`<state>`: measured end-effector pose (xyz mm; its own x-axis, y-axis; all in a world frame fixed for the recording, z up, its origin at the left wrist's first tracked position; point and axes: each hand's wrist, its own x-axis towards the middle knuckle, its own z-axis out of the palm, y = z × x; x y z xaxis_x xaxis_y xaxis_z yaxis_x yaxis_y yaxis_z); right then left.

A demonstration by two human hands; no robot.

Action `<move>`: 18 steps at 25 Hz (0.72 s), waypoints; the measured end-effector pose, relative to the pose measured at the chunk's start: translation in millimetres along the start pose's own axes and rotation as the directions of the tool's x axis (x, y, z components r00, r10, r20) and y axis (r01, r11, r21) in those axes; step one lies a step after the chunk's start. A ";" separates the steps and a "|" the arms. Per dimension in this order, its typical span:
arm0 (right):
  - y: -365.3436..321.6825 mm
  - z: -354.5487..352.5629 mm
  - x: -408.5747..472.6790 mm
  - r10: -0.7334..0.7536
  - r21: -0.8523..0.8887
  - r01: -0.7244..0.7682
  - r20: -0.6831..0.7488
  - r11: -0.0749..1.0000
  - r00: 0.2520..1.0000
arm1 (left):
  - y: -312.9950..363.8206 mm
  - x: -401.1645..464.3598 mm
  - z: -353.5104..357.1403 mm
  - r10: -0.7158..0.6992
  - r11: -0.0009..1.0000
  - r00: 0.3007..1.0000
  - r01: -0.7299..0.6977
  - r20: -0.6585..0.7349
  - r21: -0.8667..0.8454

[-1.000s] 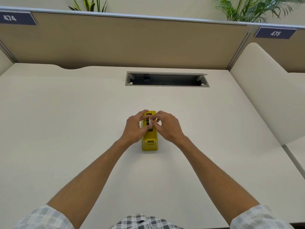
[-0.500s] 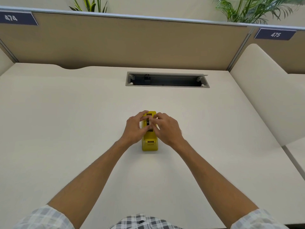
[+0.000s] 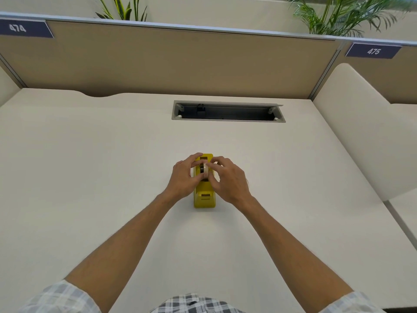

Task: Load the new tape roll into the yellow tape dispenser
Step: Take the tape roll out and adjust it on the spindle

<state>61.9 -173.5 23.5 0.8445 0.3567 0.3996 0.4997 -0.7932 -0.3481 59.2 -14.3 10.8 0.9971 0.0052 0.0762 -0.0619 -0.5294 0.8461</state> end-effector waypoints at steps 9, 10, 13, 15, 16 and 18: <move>5.2 -9.0 21.8 0.004 -0.055 0.016 0.334 0.998 0.943 | 4.3 -1.8 2.9 -0.063 0.994 0.998 0.063 -0.003 -0.084; 5.4 -8.4 22.9 -0.001 -0.063 0.024 0.333 0.998 0.943 | 4.1 -2.6 3.5 -0.059 0.994 0.998 0.058 -0.012 -0.096; 6.3 -8.3 24.6 0.002 -0.048 0.014 0.324 0.999 0.946 | 1.7 -6.8 4.9 -0.068 0.993 0.997 0.065 -0.022 -0.094; 6.4 -7.5 25.4 0.009 -0.021 -0.003 0.313 1.000 0.950 | -4.9 -12.1 5.9 -0.072 0.994 0.997 0.070 -0.013 -0.080; 6.4 -7.7 25.8 0.015 -0.011 -0.013 0.302 1.000 0.953 | -8.0 -14.9 6.6 -0.063 0.996 0.998 0.063 0.001 -0.069; 7.0 -7.8 27.3 0.034 -0.002 -0.035 0.276 0.999 0.960 | -13.2 -18.9 8.3 -0.053 0.998 0.998 0.055 0.039 -0.043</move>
<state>87.0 -173.2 38.5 0.8814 0.4519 0.1374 0.4695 -0.8061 -0.3603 41.6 -14.4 -6.2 0.9999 0.0004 0.0108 -0.0092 -0.4917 0.8707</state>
